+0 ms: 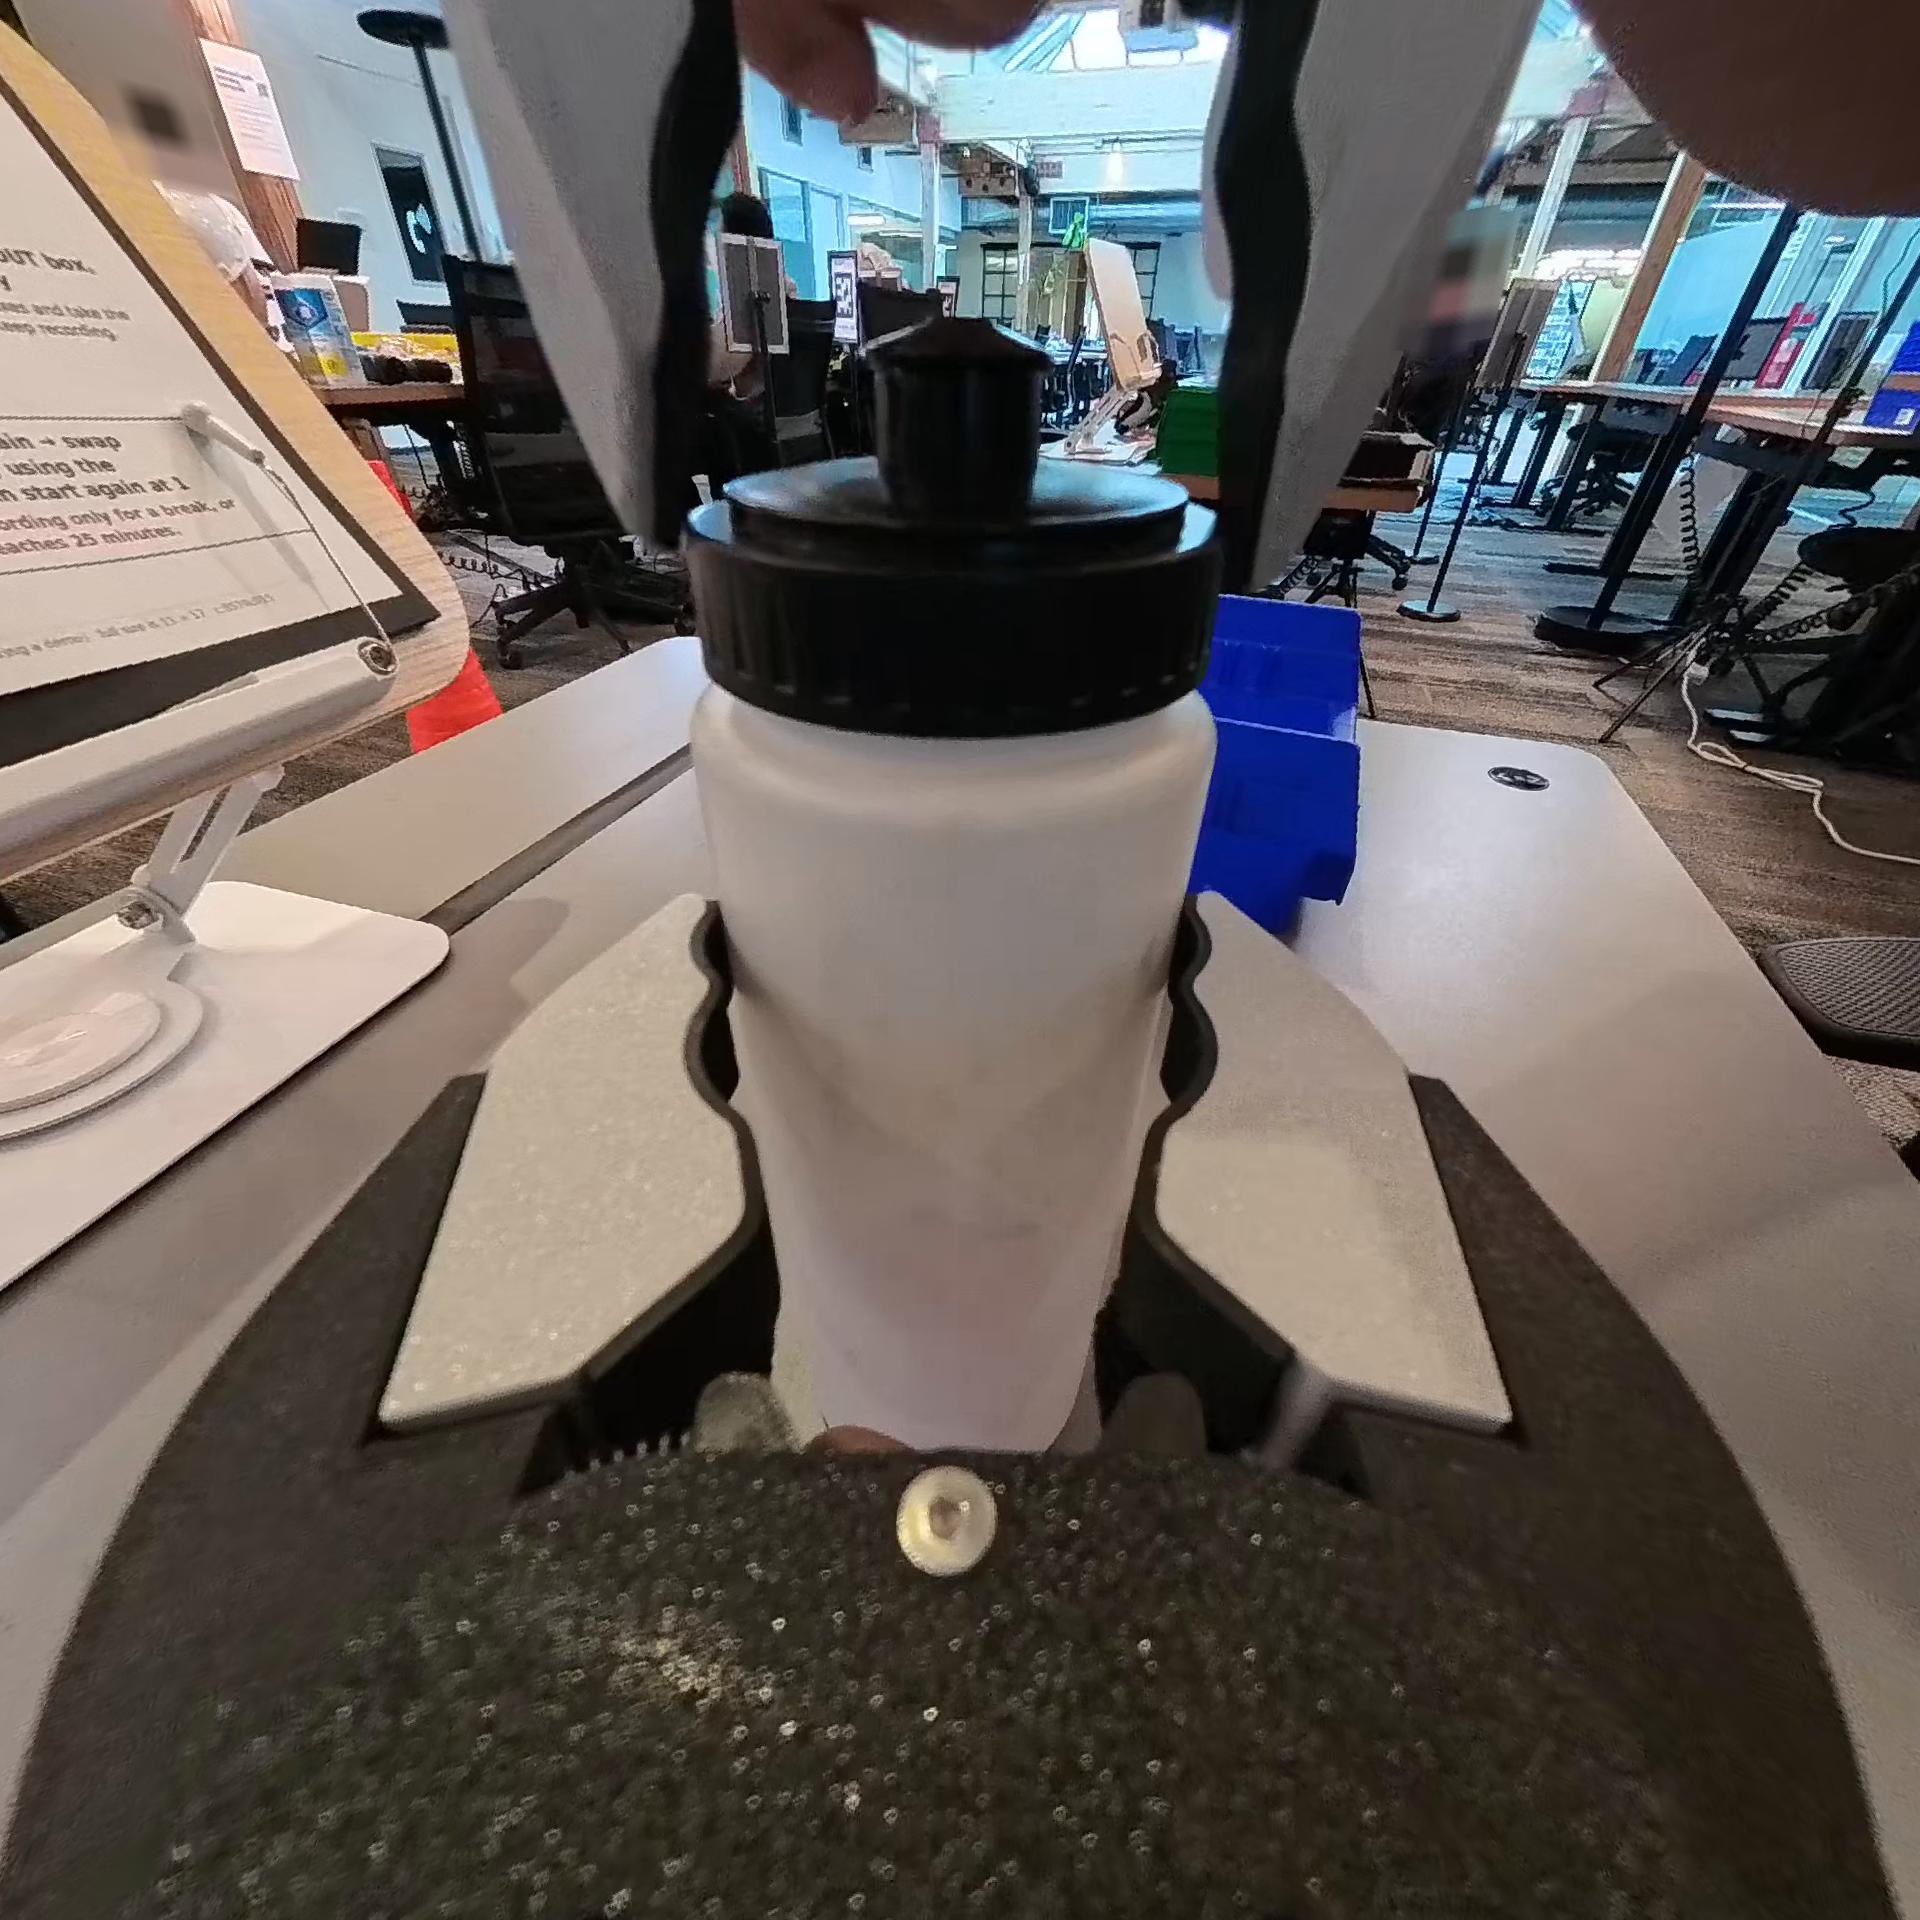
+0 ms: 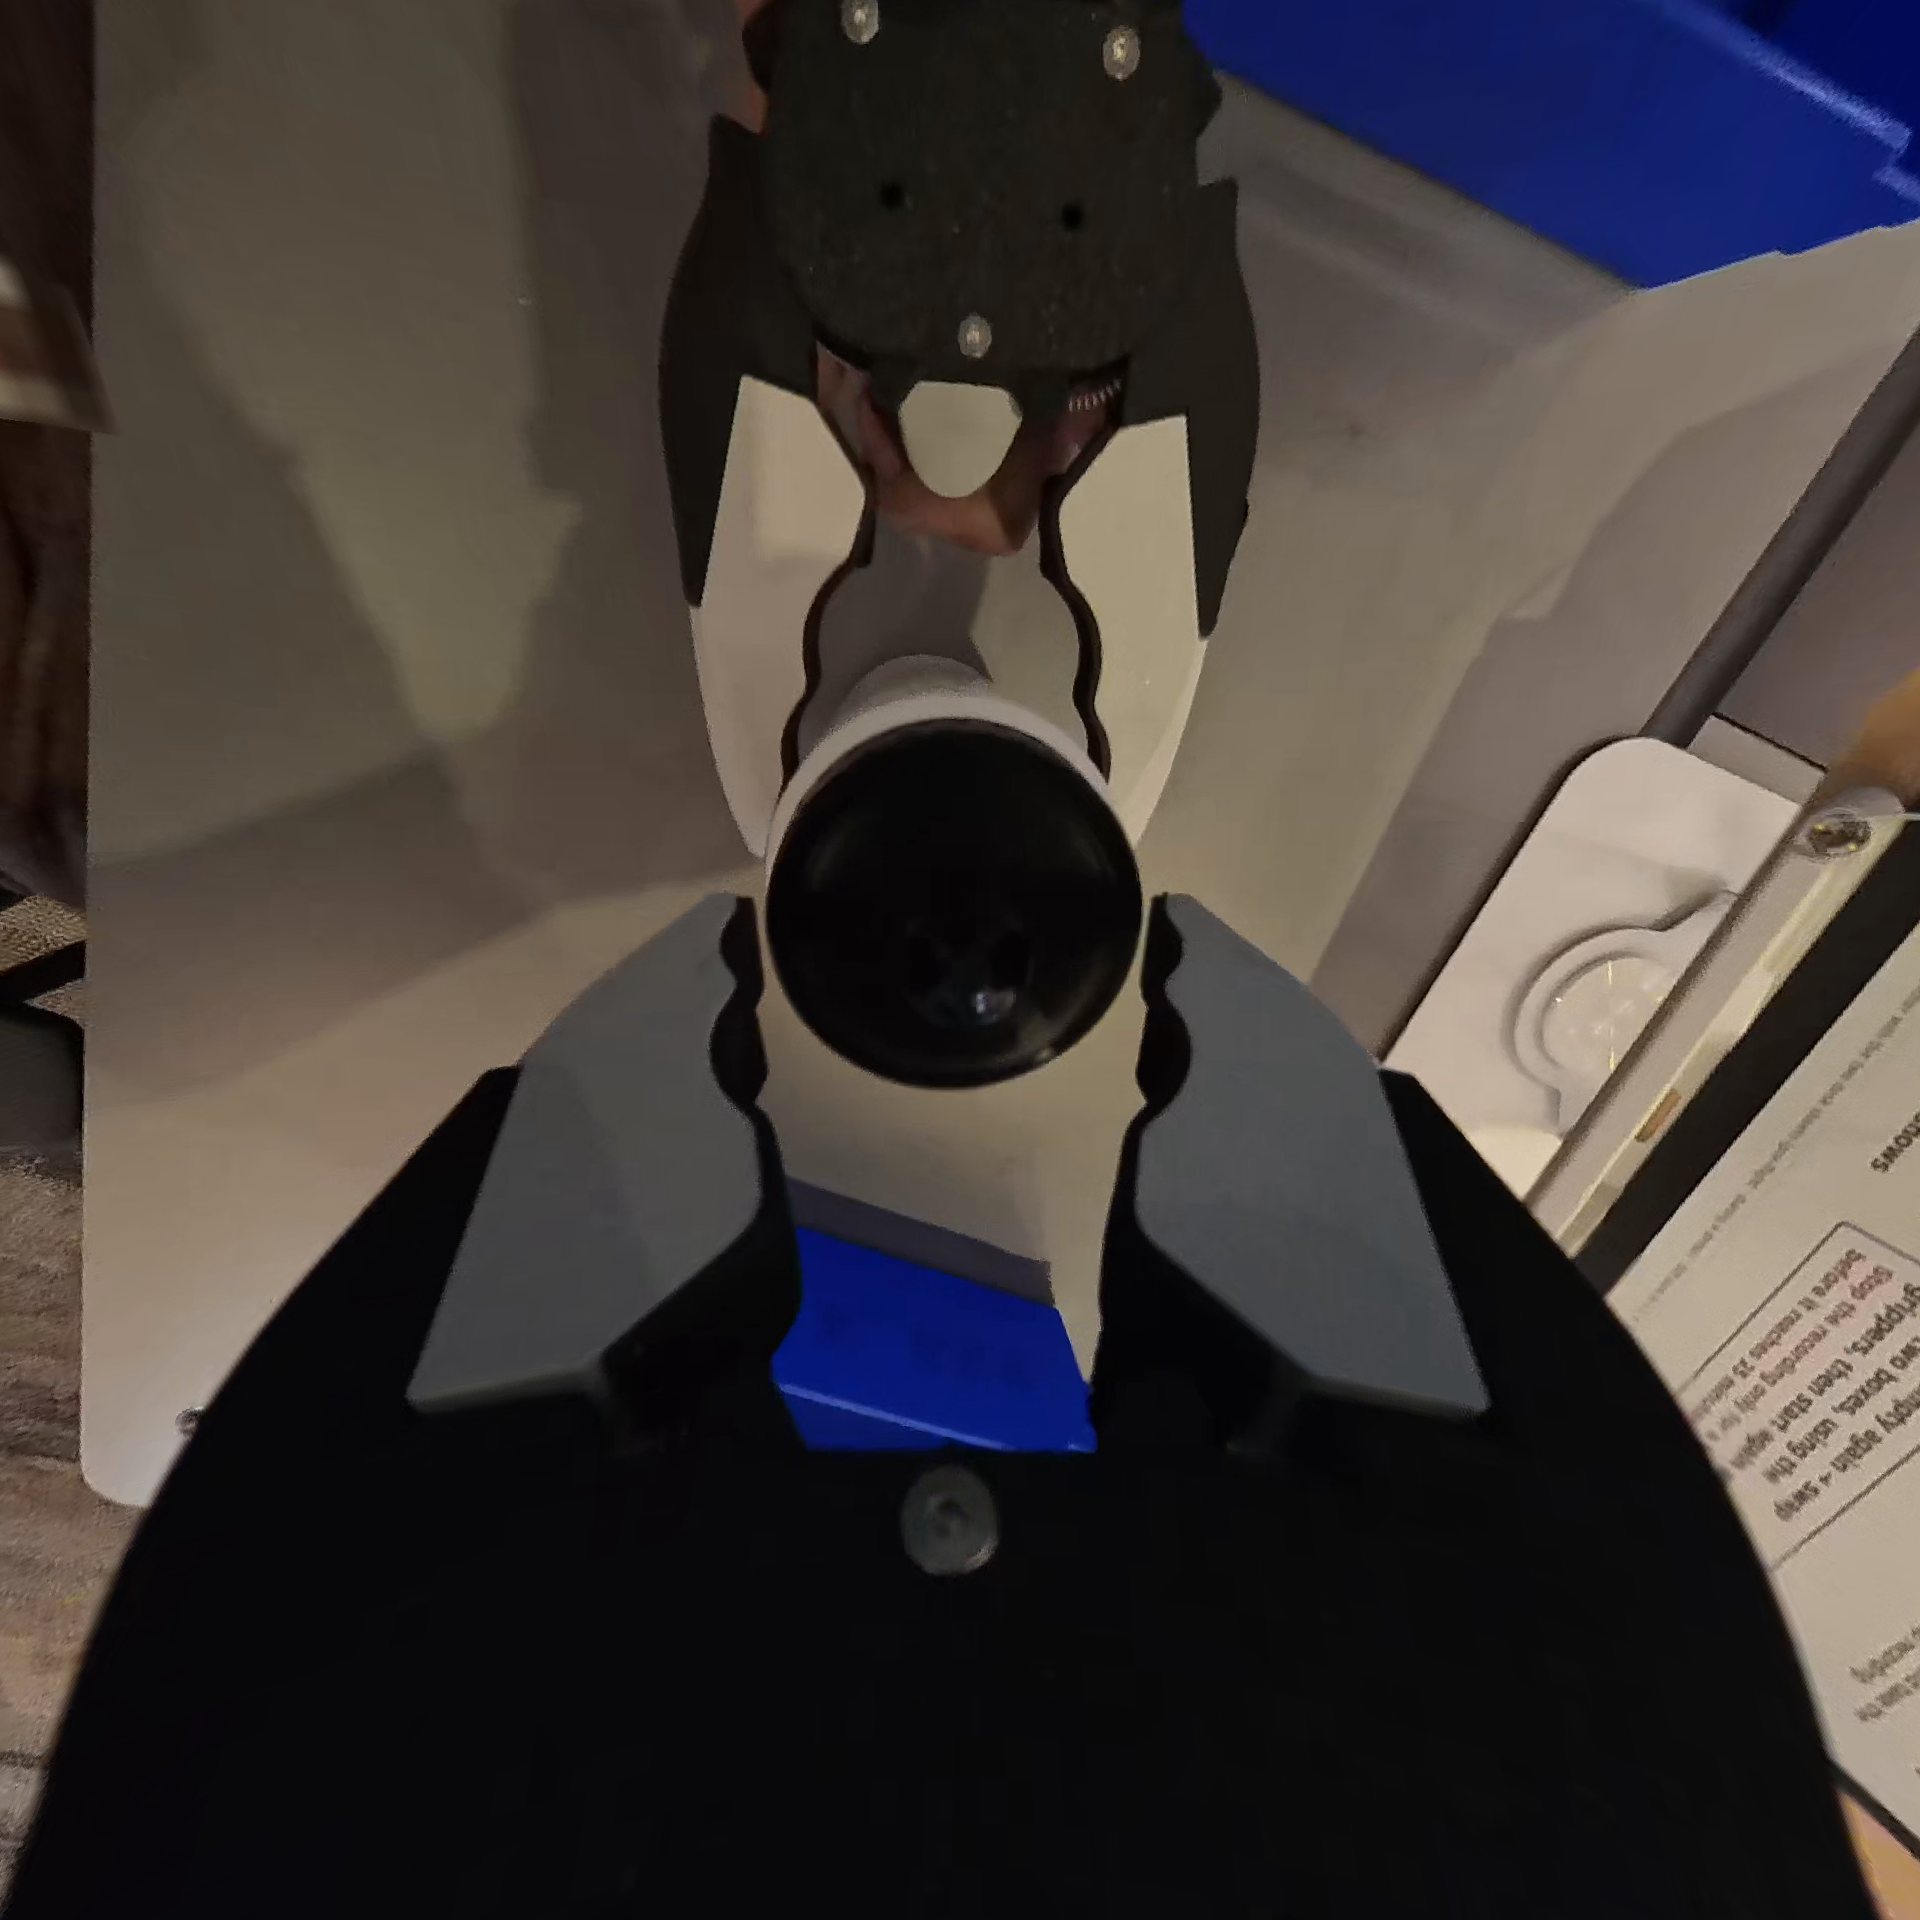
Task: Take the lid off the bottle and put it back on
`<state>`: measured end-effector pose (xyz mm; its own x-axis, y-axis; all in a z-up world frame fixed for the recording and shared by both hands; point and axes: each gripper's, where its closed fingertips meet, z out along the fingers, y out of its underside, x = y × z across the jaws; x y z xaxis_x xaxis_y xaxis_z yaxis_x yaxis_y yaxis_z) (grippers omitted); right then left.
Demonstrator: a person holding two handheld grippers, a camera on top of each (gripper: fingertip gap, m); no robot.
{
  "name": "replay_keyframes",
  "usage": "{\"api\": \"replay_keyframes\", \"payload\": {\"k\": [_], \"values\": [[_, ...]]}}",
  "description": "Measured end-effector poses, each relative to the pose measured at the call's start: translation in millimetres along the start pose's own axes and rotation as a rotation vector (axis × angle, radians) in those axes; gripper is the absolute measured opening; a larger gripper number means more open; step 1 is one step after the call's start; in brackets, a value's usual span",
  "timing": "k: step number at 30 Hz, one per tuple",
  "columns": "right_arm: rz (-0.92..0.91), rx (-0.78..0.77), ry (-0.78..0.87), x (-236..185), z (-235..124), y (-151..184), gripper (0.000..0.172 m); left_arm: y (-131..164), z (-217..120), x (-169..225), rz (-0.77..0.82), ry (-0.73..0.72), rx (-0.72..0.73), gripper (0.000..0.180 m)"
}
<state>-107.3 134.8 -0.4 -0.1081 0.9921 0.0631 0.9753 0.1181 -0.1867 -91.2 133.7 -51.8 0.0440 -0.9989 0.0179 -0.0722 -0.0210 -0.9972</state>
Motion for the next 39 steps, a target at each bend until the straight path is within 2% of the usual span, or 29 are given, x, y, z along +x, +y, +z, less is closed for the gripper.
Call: {"api": "replay_keyframes", "payload": {"k": [4,9,15,22,24,27,28,32,34,39], "values": [[-0.003,-0.06,-0.01,0.4,5.5,-0.1,0.07,0.2,0.0,-0.3,-0.001,-0.001,-0.002,0.08],[0.184,-0.112,-0.009,0.8,5.3,1.3,0.07,0.5,0.1,-0.4,-0.002,-0.002,-0.002,0.08],[0.455,-0.195,0.032,-0.9,5.5,2.6,0.07,0.7,-0.1,0.4,0.004,-0.003,-0.006,0.08],[0.94,-0.209,0.038,2.7,5.6,3.8,0.07,0.6,0.3,-2.3,-0.016,-0.016,-0.002,0.08],[1.01,-0.218,0.044,1.7,5.7,4.0,0.071,0.9,0.3,-1.2,-0.006,-0.012,-0.004,0.08],[0.905,-0.263,0.055,-4.3,5.1,4.8,0.073,1.2,0.3,0.7,0.008,-0.006,-0.011,0.08],[0.816,-0.268,0.043,-8.0,4.8,3.8,0.081,1.2,0.3,0.3,0.005,-0.005,-0.01,0.08],[0.355,-0.274,0.075,-17.2,-4.0,15.1,0.096,1.3,0.2,0.2,0.005,-0.005,-0.007,0.08],[0.233,-0.23,0.065,-19.5,-9.2,19.2,0.085,1.4,0.2,0.5,0.006,-0.001,-0.007,0.08],[0.097,-0.089,0.004,-16.6,-15.1,16.8,0.084,1.7,-0.1,1.9,0.012,0.018,-0.004,0.08]]}}
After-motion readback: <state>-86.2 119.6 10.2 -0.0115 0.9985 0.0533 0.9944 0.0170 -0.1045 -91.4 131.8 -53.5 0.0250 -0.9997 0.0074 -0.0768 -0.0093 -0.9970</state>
